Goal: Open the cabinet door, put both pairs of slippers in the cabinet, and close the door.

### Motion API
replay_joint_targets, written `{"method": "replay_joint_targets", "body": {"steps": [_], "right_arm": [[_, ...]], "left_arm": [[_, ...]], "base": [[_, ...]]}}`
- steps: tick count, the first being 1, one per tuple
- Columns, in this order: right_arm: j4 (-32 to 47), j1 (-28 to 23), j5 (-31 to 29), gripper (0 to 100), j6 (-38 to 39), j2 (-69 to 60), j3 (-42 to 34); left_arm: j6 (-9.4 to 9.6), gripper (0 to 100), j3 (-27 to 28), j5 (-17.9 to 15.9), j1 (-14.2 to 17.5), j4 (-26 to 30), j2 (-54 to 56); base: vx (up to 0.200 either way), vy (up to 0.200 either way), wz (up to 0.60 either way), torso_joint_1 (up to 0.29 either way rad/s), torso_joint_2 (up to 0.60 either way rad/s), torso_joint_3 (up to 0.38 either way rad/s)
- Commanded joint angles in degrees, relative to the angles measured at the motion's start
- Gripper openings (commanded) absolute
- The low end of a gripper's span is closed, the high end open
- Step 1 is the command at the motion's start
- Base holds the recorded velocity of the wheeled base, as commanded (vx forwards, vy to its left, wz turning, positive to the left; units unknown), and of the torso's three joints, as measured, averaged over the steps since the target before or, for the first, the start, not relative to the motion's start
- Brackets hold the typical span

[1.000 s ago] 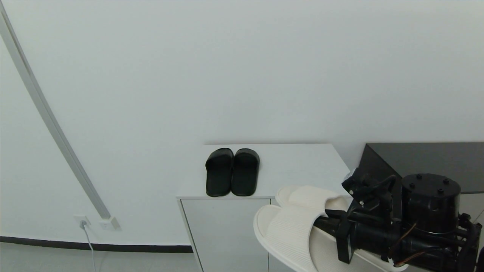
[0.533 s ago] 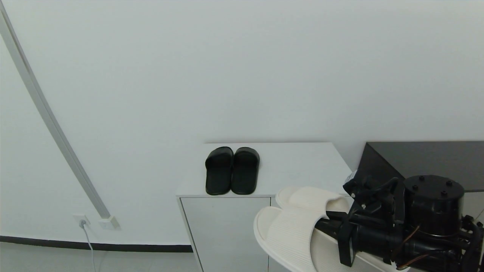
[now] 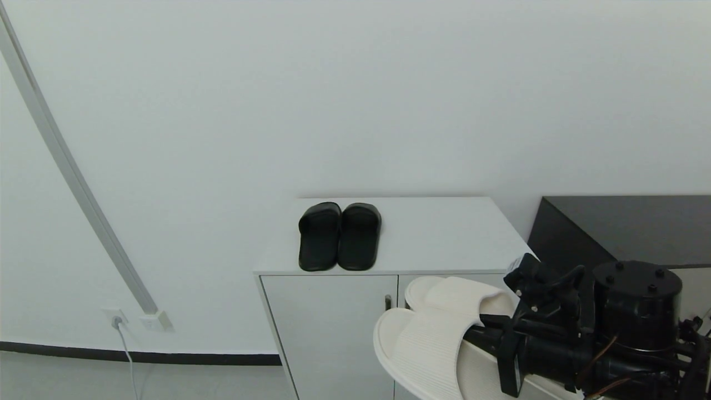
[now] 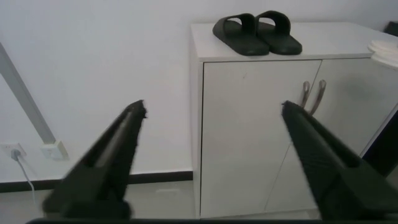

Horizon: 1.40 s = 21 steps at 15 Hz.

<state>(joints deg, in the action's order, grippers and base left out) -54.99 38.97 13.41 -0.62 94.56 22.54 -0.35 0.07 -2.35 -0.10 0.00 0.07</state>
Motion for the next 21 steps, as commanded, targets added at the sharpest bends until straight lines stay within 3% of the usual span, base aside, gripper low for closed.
{"method": "replay_joint_targets", "body": {"steps": [1,21], "right_arm": [[0.0,0.1,0.0,0,-0.2,0.2,-0.1],[0.0,0.8,0.1,0,-1.0,0.4,-1.8]], "left_arm": [[0.00,100,0.0,0.0,0.0,0.0,-0.1],[-0.09,100,0.0,0.1,0.0,0.0,-0.1]], "base": [[0.000,0.000,0.00,-0.159,0.39,0.217],[0.000,0.000,0.00,-0.195,0.51,0.310]]}}
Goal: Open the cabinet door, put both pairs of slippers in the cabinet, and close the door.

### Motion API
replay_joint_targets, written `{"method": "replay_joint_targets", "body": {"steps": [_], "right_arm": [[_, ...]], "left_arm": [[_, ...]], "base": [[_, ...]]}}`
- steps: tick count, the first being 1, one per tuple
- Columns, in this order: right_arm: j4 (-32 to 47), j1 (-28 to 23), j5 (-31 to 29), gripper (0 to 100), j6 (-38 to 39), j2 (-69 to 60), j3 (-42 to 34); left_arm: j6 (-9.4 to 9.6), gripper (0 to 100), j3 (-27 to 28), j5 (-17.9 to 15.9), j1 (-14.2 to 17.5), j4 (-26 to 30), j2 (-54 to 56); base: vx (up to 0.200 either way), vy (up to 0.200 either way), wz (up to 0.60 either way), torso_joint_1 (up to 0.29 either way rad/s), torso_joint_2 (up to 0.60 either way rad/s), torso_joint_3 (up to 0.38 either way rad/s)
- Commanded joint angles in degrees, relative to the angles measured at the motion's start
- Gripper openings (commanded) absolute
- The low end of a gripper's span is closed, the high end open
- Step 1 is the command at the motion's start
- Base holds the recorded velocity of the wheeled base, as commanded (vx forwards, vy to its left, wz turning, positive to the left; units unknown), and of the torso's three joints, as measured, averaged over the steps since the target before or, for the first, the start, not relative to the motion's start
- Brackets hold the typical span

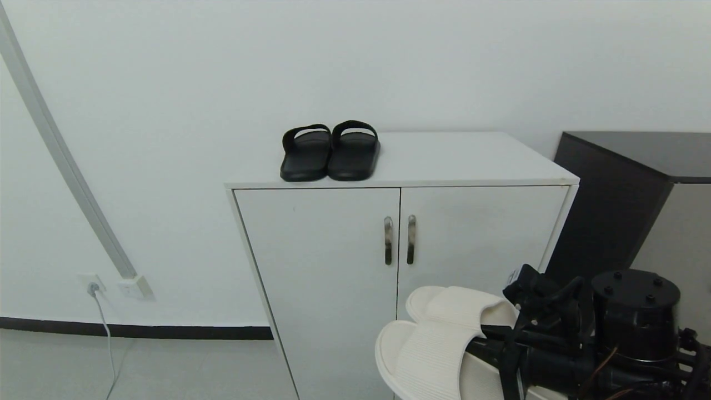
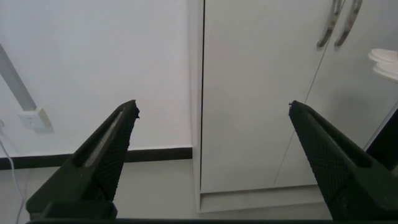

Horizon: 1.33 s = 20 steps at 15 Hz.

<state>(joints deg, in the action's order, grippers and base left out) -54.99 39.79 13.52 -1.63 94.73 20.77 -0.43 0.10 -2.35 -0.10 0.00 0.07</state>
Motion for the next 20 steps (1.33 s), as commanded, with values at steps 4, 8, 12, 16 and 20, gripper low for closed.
{"method": "replay_joint_targets", "body": {"steps": [4,8,12,16,20], "right_arm": [[0.0,0.0,0.0,0,0.0,0.3,-0.2],[0.0,-0.1,0.0,0,0.0,0.7,-0.5],[-0.1,-0.1,-0.1,0,-0.9,1.1,-0.5],[-0.1,-0.2,-0.2,0,-0.9,1.1,-0.6],[-0.1,-0.3,-0.2,0,-0.9,0.9,-0.6]], "left_arm": [[0.08,100,0.0,0.0,0.0,0.0,-0.1],[0.16,100,0.0,0.0,0.0,0.0,-0.1],[0.34,100,0.1,-0.1,0.0,0.2,-0.1],[0.43,100,0.4,0.0,-0.1,0.0,-1.0],[-3.70,100,12.9,-4.7,-0.5,-0.3,-15.9]], "base": [[0.000,0.000,0.00,-0.122,0.47,0.339],[0.000,0.000,0.00,-0.078,0.45,0.364],[0.000,0.000,0.00,-0.009,0.17,0.139],[0.000,0.000,0.00,-0.015,0.06,0.065],[0.000,0.000,0.00,-0.002,0.02,0.015]]}}
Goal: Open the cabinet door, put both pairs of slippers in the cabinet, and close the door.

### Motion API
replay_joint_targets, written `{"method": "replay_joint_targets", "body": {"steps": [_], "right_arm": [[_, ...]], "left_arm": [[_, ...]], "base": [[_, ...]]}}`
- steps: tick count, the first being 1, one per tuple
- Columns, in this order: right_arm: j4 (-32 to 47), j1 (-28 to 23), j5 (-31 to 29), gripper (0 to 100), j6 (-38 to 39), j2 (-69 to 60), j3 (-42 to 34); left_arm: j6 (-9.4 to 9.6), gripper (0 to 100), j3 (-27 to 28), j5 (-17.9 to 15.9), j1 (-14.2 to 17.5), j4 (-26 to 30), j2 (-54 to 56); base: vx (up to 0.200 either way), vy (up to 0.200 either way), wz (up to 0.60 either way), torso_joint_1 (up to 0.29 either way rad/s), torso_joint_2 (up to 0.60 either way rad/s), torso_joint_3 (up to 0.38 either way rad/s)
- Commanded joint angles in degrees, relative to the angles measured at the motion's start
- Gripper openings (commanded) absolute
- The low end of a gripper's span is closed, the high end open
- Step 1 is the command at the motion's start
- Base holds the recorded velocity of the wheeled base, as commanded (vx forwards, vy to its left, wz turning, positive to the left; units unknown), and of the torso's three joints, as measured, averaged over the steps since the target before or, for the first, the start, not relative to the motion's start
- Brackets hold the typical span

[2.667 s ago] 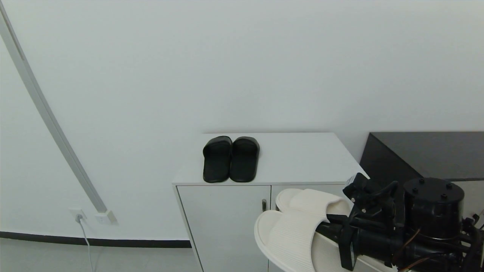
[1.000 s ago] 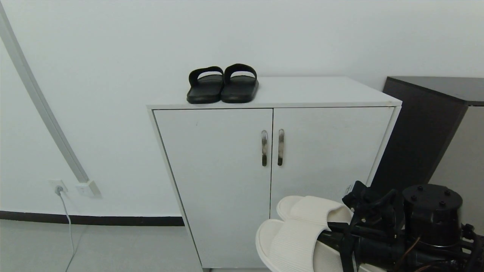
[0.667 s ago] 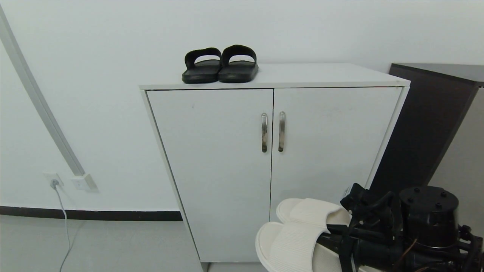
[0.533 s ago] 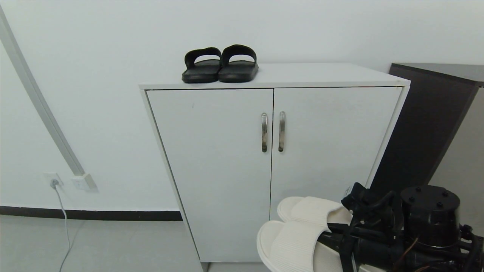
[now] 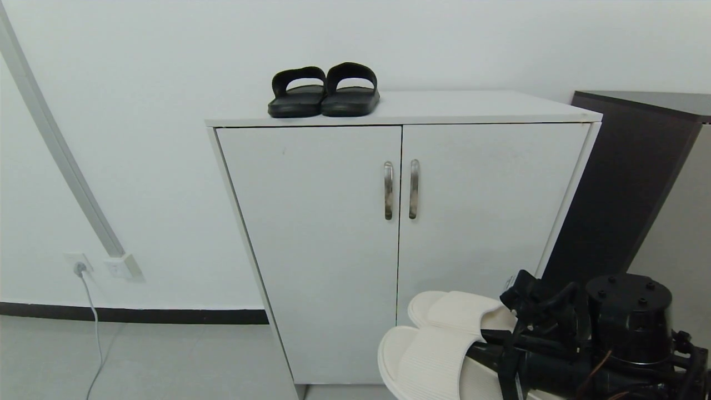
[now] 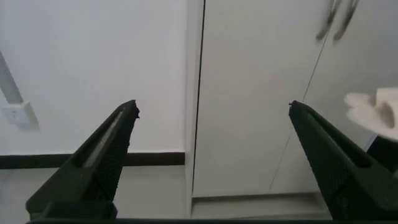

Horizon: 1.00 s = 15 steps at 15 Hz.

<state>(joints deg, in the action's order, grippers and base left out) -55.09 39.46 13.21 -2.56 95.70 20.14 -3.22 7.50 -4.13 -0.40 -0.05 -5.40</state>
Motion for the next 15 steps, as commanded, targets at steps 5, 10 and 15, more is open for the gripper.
{"method": "replay_joint_targets", "body": {"steps": [5,10,15], "right_arm": [[-1.3,0.0,0.0,0,0.0,-0.4,-0.9],[-1.7,0.1,0.1,0,-0.3,0.5,-0.8],[-1.9,0.1,0.1,0,-0.3,0.5,-0.8]], "left_arm": [[-0.21,100,9.4,-17.4,-0.4,-10.0,-26.6],[0.32,100,13.9,-26.0,-1.1,-19.1,-45.0],[0.58,100,17.2,-24.6,-13.0,-27.6,-57.5]], "base": [[0.000,0.000,0.00,0.000,0.00,0.000],[0.000,0.000,0.00,0.000,0.00,0.000],[0.000,0.000,0.00,0.000,0.00,0.000]]}}
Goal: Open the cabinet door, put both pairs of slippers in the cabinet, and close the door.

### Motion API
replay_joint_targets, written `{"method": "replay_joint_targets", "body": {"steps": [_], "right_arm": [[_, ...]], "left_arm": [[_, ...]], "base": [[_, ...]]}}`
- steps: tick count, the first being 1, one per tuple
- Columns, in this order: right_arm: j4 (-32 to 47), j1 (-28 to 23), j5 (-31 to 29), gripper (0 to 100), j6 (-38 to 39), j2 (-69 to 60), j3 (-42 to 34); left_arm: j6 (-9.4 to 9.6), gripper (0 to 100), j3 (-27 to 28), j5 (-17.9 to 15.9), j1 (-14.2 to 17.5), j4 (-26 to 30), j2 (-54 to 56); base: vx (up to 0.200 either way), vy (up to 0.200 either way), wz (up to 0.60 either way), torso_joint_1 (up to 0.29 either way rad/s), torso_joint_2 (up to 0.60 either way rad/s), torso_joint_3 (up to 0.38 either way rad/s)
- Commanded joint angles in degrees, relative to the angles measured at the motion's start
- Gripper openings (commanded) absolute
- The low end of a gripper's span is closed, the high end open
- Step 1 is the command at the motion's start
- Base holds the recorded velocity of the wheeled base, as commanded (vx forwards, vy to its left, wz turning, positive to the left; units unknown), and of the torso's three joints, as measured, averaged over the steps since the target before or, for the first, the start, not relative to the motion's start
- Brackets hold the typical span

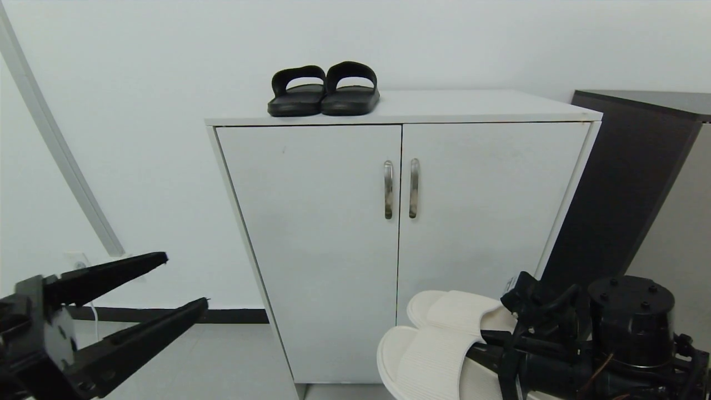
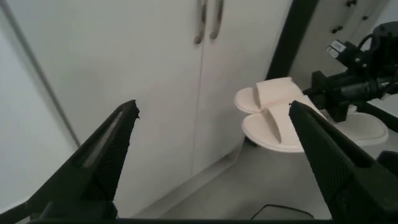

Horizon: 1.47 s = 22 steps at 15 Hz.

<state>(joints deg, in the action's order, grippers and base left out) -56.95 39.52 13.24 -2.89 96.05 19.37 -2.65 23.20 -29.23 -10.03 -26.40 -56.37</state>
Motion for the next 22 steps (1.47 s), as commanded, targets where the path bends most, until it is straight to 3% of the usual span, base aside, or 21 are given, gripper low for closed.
{"method": "replay_joint_targets", "body": {"steps": [1,3,4,6,7,9,12,14,17,18,20,22], "right_arm": [[-0.1,0.0,-0.1,0,0.0,0.1,-0.1],[-0.1,0.0,-0.1,0,0.0,0.1,0.0],[-0.1,0.1,0.0,0,0.0,0.2,-0.1],[-0.1,0.0,0.1,0,0.2,0.1,-0.1],[-0.1,0.2,0.1,0,0.0,-0.1,-0.1],[-0.1,0.3,0.2,0,0.1,0.1,-0.2],[-0.1,0.3,0.2,0,0.3,-0.2,-0.1],[-0.1,0.3,0.2,0,0.3,0.2,0.0],[-0.1,0.4,0.3,0,0.2,0.9,0.1],[-0.1,0.5,0.3,0,0.2,1.2,0.1],[-0.4,0.4,0.2,0,0.2,2.5,0.2],[-1.4,0.4,0.1,0,0.2,2.7,0.1]], "left_arm": [[-0.08,100,2.7,2.3,-5.9,-2.5,-8.8],[-0.78,100,5.0,6.7,-11.2,-4.9,-13.7],[-2.01,100,7.0,8.1,-13.4,-7.2,-16.8],[-7.11,100,11.6,8.8,-16.9,-10.4,-21.6],[-8.43,100,15.1,8.6,-17.6,-10.5,-24.7],[-8.96,100,21.6,8.4,-19.3,-10.5,-29.8],[-13.35,100,30.6,8.5,-23.8,-10.2,-37.1],[-13.79,100,34.5,6.8,-24.9,-10.2,-41.5],[-14.23,100,38.5,-0.6,-24.9,-9.9,-44.7],[-14.41,100,40.4,-0.6,-24.9,-9.9,-46.5],[-17.22,100,45.8,-0.8,-24.9,-9.5,-50.6],[-17.48,100,48.0,-0.8,-24.6,-9.5,-52.4]], "base": [[0.000,0.000,0.00,0.000,0.00,0.000],[0.000,0.000,0.00,0.000,0.00,0.000],[0.000,0.000,0.00,0.000,0.00,0.000],[0.000,0.000,0.00,0.000,0.00,0.000],[0.000,0.000,0.00,0.000,0.00,0.000],[0.000,0.000,0.00,0.000,0.00,0.000],[0.000,0.000,0.00,0.000,0.00,0.000],[0.000,0.000,0.00,0.000,0.00,0.000],[0.000,0.000,0.00,0.000,0.00,0.000],[0.000,0.000,0.00,0.000,0.00,0.000],[0.000,0.000,0.00,0.000,0.00,0.000],[0.000,0.000,0.00,0.000,0.00,0.000]]}}
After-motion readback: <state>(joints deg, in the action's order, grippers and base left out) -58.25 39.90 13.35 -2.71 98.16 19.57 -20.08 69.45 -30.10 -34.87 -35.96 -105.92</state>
